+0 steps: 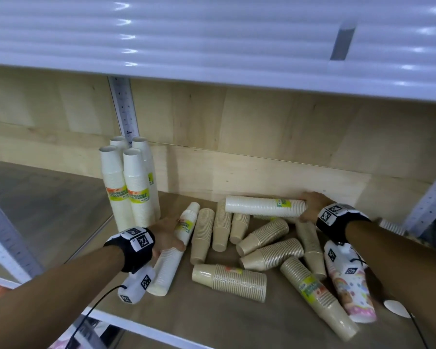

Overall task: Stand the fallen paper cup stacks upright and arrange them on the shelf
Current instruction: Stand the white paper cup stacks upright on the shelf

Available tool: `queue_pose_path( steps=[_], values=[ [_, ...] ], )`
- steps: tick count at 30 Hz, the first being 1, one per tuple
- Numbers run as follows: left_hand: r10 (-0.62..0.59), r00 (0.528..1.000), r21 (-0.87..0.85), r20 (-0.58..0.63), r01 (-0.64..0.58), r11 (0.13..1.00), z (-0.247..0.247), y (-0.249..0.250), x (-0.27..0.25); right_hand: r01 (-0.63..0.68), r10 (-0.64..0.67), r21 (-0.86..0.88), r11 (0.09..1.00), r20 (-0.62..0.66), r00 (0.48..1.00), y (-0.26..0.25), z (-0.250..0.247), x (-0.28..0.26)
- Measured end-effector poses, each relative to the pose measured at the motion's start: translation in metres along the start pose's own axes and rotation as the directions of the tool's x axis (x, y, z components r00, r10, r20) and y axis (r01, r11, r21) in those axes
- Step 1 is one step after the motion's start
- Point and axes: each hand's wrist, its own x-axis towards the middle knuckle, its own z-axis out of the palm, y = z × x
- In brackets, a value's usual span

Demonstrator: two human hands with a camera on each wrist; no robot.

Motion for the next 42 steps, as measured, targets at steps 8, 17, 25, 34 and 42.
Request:
queue_pose_path(
  steps=[8,17,25,34,42],
  values=[
    [-0.060,0.998,-0.184,-0.017,0.056,0.981,-0.008,0.010,-0.019,0.036,-0.035,0.014,0.999,-0.050,0.998,-0.007,-0.032,-0.023],
    [0.065,0.976,-0.133,-0.208,-0.095,0.987,-0.037,0.019,-0.060,0.113,-0.093,0.082,0.990,-0.217,0.972,-0.048,-0.078,-0.057],
    [0.038,0.928,-0.260,-0.371,-0.144,0.955,-0.051,0.016,-0.079,0.333,-0.222,0.231,0.914,-0.401,0.889,-0.125,-0.105,-0.072],
    [0.005,0.873,-0.351,-0.487,-0.201,0.915,-0.053,0.003,-0.088,0.551,-0.354,0.249,0.796,-0.547,0.758,-0.221,-0.119,-0.101],
    [-0.063,0.845,-0.409,-0.531,-0.190,0.893,-0.039,-0.010,-0.091,0.628,-0.457,0.271,0.729,-0.490,0.742,-0.276,-0.090,-0.114]
  ],
)
